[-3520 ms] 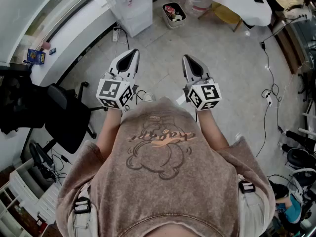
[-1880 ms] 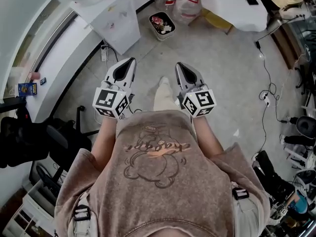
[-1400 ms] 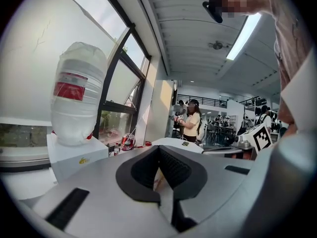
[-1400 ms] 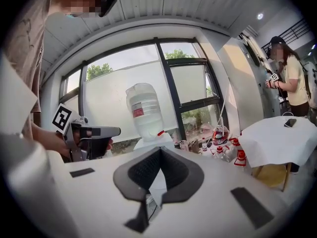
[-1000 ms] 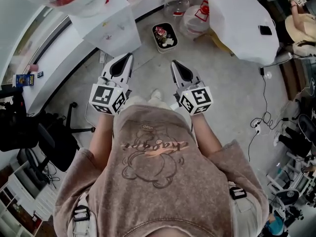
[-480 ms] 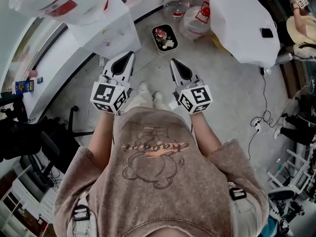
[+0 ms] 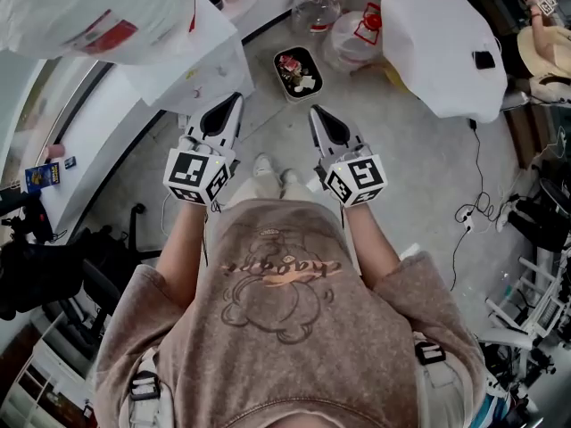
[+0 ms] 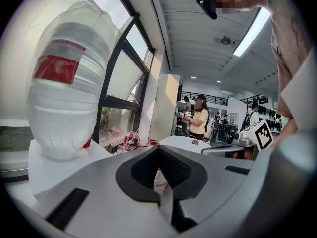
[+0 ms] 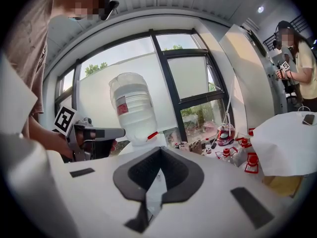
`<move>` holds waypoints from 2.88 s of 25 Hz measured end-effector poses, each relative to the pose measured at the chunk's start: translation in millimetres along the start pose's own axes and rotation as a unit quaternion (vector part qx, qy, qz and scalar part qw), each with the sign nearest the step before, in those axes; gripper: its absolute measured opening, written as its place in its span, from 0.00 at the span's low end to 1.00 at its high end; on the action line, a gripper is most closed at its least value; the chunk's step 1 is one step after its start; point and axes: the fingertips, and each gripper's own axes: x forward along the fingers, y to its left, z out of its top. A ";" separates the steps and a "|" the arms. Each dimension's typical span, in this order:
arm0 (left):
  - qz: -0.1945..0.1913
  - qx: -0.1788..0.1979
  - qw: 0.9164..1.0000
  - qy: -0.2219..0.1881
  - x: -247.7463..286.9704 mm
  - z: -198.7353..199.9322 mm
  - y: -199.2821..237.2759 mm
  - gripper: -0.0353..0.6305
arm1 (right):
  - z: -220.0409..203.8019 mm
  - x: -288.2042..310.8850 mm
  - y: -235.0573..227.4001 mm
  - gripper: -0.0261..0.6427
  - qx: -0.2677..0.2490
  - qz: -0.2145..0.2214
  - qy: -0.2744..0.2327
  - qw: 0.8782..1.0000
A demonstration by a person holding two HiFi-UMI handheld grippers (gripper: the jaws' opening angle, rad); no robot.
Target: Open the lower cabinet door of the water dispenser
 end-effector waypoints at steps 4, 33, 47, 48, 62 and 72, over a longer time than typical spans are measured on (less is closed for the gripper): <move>0.003 0.000 1.000 0.006 4.0 -4.6 12.5 0.08 | 2.2 18.7 1.2 0.05 0.002 0.001 -0.007 1.000; 0.051 -0.009 0.999 -0.011 57.5 -158.0 50.0 0.08 | -145.8 89.2 -53.9 0.05 -0.006 0.070 -0.018 0.997; 0.055 0.010 0.998 -0.030 94.0 -276.4 85.2 0.08 | -265.1 142.2 -93.9 0.05 -0.019 0.080 -0.028 0.996; 0.056 0.012 0.998 -0.031 96.4 -285.0 86.5 0.08 | -273.7 145.1 -96.5 0.05 -0.019 0.081 -0.027 0.996; 0.059 0.024 0.997 -0.049 127.1 -385.2 115.9 0.08 | -368.4 188.9 -122.0 0.05 -0.029 0.117 -0.044 0.992; 0.063 0.034 0.996 -0.053 139.1 -426.2 125.2 0.08 | -411.0 208.5 -134.6 0.05 -0.057 0.131 -0.045 0.989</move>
